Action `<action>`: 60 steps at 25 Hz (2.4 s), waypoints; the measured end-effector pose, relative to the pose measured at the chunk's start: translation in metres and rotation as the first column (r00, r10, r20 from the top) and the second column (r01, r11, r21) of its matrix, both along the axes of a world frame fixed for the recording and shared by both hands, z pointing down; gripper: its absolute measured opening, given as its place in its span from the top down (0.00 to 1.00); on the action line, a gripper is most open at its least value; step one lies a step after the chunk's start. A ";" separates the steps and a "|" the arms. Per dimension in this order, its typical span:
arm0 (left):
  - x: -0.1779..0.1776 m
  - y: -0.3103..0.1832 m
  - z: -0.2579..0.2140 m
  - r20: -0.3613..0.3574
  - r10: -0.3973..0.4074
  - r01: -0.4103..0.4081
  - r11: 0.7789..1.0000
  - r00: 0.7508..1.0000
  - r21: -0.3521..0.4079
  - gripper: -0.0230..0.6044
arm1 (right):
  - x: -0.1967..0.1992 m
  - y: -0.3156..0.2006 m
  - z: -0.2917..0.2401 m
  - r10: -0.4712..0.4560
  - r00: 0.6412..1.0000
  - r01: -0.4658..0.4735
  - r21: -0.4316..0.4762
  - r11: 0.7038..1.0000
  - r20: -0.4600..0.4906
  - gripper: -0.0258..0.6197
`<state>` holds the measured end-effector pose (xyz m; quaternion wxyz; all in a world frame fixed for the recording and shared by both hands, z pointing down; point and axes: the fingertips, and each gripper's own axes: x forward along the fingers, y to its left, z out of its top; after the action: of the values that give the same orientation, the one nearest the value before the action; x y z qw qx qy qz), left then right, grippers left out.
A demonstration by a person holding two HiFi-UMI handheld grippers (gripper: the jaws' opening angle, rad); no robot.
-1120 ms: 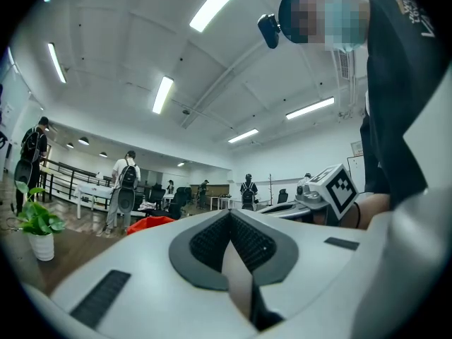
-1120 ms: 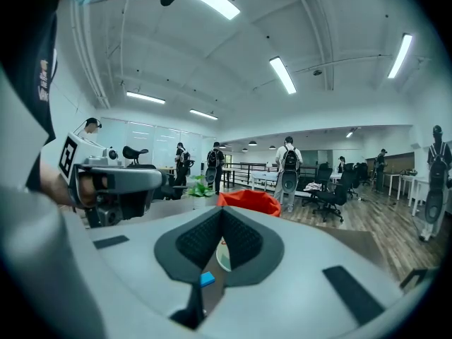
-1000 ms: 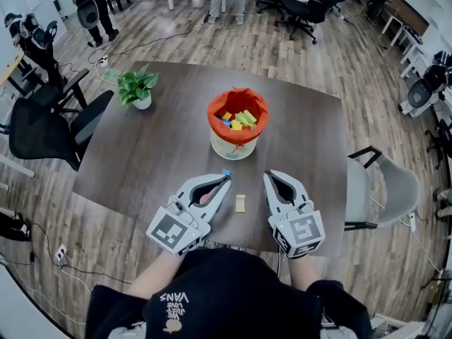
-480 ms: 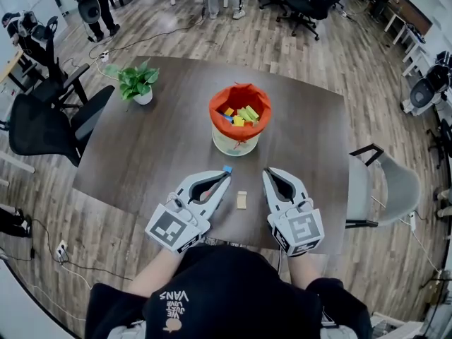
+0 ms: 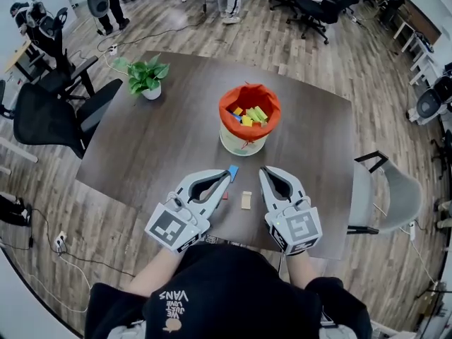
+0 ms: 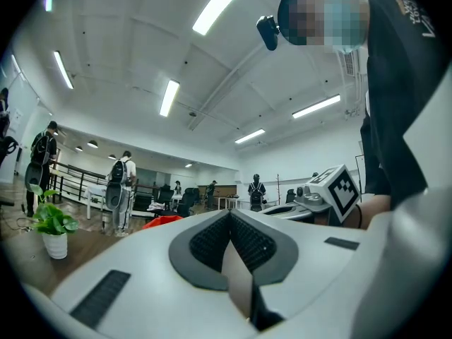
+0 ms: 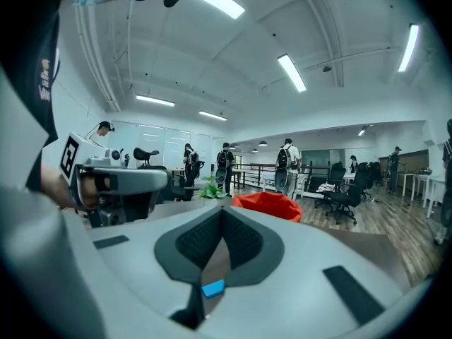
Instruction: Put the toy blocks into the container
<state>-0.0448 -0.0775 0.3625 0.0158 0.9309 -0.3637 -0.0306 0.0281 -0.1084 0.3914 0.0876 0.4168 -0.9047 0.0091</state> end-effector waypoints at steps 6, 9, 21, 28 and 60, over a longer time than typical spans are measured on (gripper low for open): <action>-0.015 0.000 0.002 0.001 -0.048 0.048 0.999 0.999 -0.002 0.95 | -0.021 0.000 0.001 -0.060 0.998 0.060 -0.001 0.998 0.006 0.93; -0.023 0.001 0.003 0.003 -0.069 0.069 0.998 0.998 -0.003 0.95 | -0.031 0.000 0.000 -0.084 0.996 0.084 0.002 0.996 0.007 0.93; -0.035 0.004 0.003 -0.003 -0.099 0.099 0.995 0.995 -0.009 0.95 | -0.054 0.001 0.016 -0.149 0.989 0.148 -0.023 0.989 -0.010 0.93; -0.039 0.002 0.008 -0.002 -0.106 0.106 0.994 0.994 -0.020 0.95 | -0.062 0.001 0.048 -0.163 0.986 0.159 -0.082 0.984 -0.035 0.93; -0.050 0.004 0.010 -0.020 -0.130 0.130 0.991 0.991 -0.035 0.95 | -0.090 0.024 0.221 -0.338 0.908 0.208 -0.433 0.877 -0.248 0.93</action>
<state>-0.0952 -0.0736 0.3730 0.0335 0.9044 -0.4238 -0.0360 -0.0617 -0.0844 0.6124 0.3142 0.2527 -0.9081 0.1129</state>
